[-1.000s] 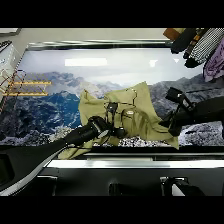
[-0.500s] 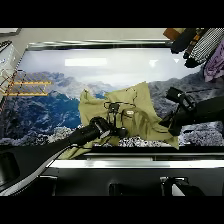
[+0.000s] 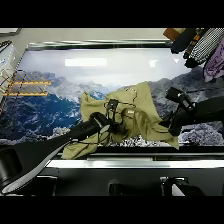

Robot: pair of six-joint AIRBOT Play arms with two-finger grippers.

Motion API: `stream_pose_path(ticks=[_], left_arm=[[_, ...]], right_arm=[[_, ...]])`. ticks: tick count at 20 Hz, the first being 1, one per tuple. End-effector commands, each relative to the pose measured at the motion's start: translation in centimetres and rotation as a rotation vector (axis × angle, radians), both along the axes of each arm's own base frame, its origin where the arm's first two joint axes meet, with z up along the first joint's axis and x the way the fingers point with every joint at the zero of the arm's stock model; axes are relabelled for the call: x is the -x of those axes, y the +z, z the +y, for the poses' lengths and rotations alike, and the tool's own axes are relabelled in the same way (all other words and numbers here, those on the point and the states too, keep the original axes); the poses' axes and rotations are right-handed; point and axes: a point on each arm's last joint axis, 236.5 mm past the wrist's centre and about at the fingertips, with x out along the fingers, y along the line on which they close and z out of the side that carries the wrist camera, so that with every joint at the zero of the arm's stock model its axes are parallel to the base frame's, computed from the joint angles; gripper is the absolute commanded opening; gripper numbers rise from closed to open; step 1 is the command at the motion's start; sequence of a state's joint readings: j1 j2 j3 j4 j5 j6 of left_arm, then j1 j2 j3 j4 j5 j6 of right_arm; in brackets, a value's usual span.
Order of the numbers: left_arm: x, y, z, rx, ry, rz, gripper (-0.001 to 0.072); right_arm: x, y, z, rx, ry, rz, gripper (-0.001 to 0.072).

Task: Fold the clothes and pants, and hang the long-sleeved shirts on hangers.

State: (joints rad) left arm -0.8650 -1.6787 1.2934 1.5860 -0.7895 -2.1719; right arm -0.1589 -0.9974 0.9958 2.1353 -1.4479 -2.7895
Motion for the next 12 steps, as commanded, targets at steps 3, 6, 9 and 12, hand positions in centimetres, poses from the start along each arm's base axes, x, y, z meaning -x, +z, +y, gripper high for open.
stream_pose_path(ticks=[3,6,9,12], left_arm=[[-5.4,3.4,1.9,0.031,0.061,-0.06,0.0022],[-7.7,4.0,3.9,0.031,0.102,-0.075,0.0023],[-9.1,3.9,5.7,0.024,0.132,-0.08,0.0022],[-10.7,4.2,7.5,0.028,0.178,-0.088,0.0022]], right_arm=[[0.2,0.9,0.1,-0.003,-0.018,-0.023,0.0028],[0.6,1.9,0.2,-0.001,-0.032,-0.05,0.0028],[0.7,2.2,0.1,-0.014,-0.098,-0.021,0.0028],[0.7,2.2,0.1,-0.02,-0.117,-0.01,0.0028]])
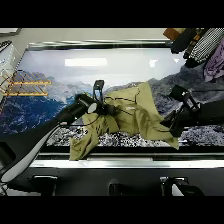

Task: Fold the clothes and pants, and hang the long-sleeved shirts on hangers.

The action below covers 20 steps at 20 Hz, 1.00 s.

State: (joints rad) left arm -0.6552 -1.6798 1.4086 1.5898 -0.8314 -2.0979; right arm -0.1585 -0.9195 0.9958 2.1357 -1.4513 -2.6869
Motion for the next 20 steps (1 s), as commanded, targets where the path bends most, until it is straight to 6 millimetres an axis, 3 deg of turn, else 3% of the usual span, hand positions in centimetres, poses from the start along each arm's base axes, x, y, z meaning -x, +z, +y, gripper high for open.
stream_pose_path(ticks=[1,4,14,20], left_arm=[[-2.0,0.4,2.0,0.007,0.047,-0.016,0.0022],[-3.1,0.7,3.0,0.007,0.051,-0.036,0.0022],[-5.7,1.0,2.3,0.039,0.048,-0.102,0.0023],[-6.6,-0.2,2.9,0.018,0.043,-0.085,0.0022]], right_arm=[[0.0,0.1,0.0,-0.007,-0.034,0.014,0.0028],[0.4,0.0,0.0,-0.006,-0.026,0.026,0.0028],[0.7,0.2,0.1,-0.013,-0.038,0.04,0.0028],[0.0,1.9,-0.6,0.015,-0.095,-0.061,0.0027]])
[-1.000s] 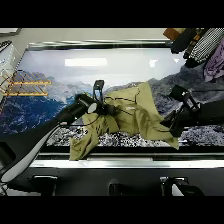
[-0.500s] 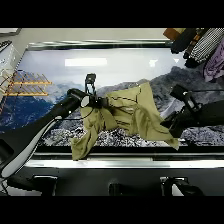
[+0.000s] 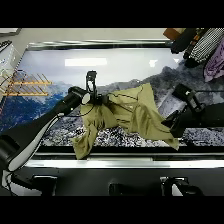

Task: Fold the clothes and pants, and hang the long-sleeved shirts on hangers.

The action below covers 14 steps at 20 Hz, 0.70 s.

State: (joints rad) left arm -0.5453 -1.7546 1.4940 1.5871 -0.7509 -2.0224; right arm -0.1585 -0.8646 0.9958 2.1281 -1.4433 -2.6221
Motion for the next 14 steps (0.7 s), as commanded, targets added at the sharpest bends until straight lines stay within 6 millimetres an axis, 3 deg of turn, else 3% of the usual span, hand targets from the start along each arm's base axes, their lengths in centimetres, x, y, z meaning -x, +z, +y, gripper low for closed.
stream_pose_path(ticks=[1,14], left_arm=[[-0.3,-0.6,0.2,-0.005,0.001,0.01,0.0023],[-1.1,-1.0,1.5,0.021,0.046,0.028,0.0022]], right_arm=[[0.1,0.3,-0.6,0.024,-0.032,-0.014,0.0027],[0.6,1.8,-0.9,0.026,-0.09,-0.052,0.0027]])
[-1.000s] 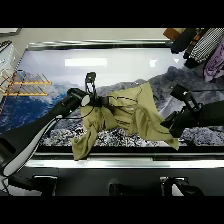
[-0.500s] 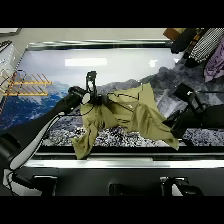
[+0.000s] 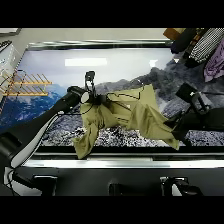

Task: Fold the clothes and pants, and hang the long-sleeved shirts on hangers.

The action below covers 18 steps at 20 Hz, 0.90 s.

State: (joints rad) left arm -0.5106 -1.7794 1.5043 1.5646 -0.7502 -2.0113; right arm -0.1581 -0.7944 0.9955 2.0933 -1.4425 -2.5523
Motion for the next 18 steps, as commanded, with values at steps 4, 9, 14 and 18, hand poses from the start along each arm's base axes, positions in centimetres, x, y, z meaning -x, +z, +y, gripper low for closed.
stream_pose_path(ticks=[4,9,14,18], left_arm=[[-0.1,-0.1,0.2,0.017,0.016,0.011,0.0022],[-0.5,0.0,0.6,0.02,0.025,0.005,0.0022],[-0.6,0.1,0.5,0.024,0.025,-0.003,0.0022],[-0.6,0.1,0.5,0.024,0.025,-0.001,0.0022]], right_arm=[[-0.2,0.7,-0.3,0.004,-0.036,-0.031,0.0026],[0.5,1.7,0.6,-0.027,-0.018,-0.052,0.0026],[1.4,2.4,1.3,-0.045,0.003,-0.056,0.0026],[0.1,3.3,0.7,-0.032,-0.037,-0.133,0.0026]])
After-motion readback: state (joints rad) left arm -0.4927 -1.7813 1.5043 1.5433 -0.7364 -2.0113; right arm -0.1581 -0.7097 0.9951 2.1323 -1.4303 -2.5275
